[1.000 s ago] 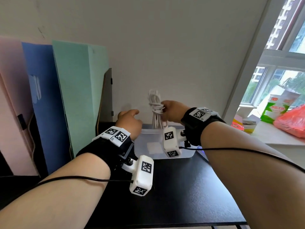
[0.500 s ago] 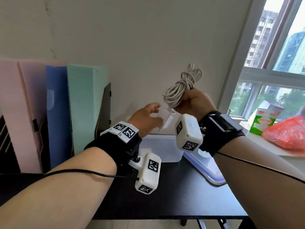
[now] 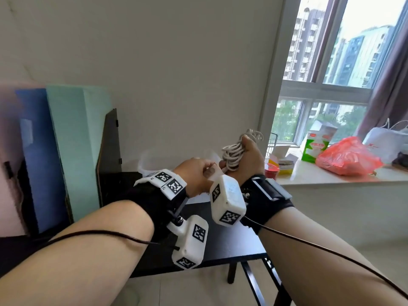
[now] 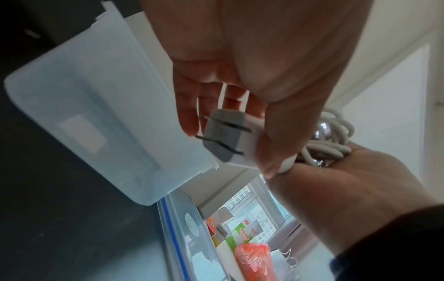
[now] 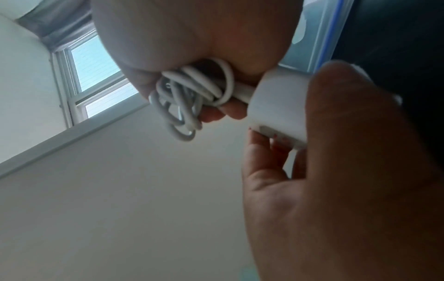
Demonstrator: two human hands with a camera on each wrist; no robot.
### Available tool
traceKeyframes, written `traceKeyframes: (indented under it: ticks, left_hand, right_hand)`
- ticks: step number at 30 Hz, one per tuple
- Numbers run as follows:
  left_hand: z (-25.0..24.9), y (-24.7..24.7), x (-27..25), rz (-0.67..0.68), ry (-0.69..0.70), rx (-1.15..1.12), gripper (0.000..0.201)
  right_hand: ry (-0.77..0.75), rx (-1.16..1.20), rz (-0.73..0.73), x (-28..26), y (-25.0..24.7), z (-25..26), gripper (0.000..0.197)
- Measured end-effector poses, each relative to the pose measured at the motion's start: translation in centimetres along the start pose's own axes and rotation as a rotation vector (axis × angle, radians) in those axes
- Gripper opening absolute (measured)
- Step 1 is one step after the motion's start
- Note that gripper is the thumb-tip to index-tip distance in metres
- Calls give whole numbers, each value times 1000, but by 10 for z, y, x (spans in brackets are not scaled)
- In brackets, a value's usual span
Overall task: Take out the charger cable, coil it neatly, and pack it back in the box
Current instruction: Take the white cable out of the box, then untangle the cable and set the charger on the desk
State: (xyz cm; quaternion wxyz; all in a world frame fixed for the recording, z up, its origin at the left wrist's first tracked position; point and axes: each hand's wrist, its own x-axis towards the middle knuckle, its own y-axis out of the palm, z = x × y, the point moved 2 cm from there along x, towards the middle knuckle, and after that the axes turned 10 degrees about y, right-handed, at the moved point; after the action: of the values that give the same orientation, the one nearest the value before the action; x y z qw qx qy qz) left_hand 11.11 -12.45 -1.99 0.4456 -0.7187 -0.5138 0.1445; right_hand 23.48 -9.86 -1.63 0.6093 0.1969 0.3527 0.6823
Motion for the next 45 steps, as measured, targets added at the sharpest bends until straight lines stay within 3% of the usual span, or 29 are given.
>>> traceKeyframes:
  ticks: [3, 7, 9, 12, 14, 17, 22, 27, 32, 36, 42, 45]
  left_hand:
    - [-1, 4, 1, 65, 4, 46, 43]
    - [8, 12, -5, 154, -51, 99, 15]
    - [26, 13, -14, 248, -100, 253, 20]
    - [59, 10, -29, 239, -185, 362, 46]
    - [68, 11, -32, 234, -215, 392, 70]
    - [72, 23, -30, 237, -229, 358, 87]
    - [86, 44, -32, 243, -279, 388, 76]
    - [93, 48, -33, 162, -316, 389, 64]
    - [75, 39, -26, -33, -241, 73, 58]
    - [55, 41, -20, -29, -153, -162, 59]
    - [50, 44, -20, -66, -120, -232, 86]
    - [50, 45, -19, -117, -120, -287, 77]
  right_hand:
    - [-59, 60, -25, -7, -10, -4, 38]
    - [-146, 138, -67, -11, -19, -10, 48]
    - [-221, 199, -139, -13, -31, 9, 56]
    - [-315, 270, -108, -17, -49, 48, 54]
    - [-228, 147, -23, -15, -55, 48, 48]
    - [-92, -180, 4, -14, -62, 18, 37]
    - [-109, -365, -113, -5, -77, -27, 5]
    - [-59, -508, -64, 0, -85, -40, 16]
    - [24, -579, 29, 1, -87, -52, 23]
    - [46, -552, 82, 1, -79, -63, 31]
    - [23, -631, 74, -3, -73, -67, 40]
    - [-29, -755, 50, -5, -76, -65, 34]
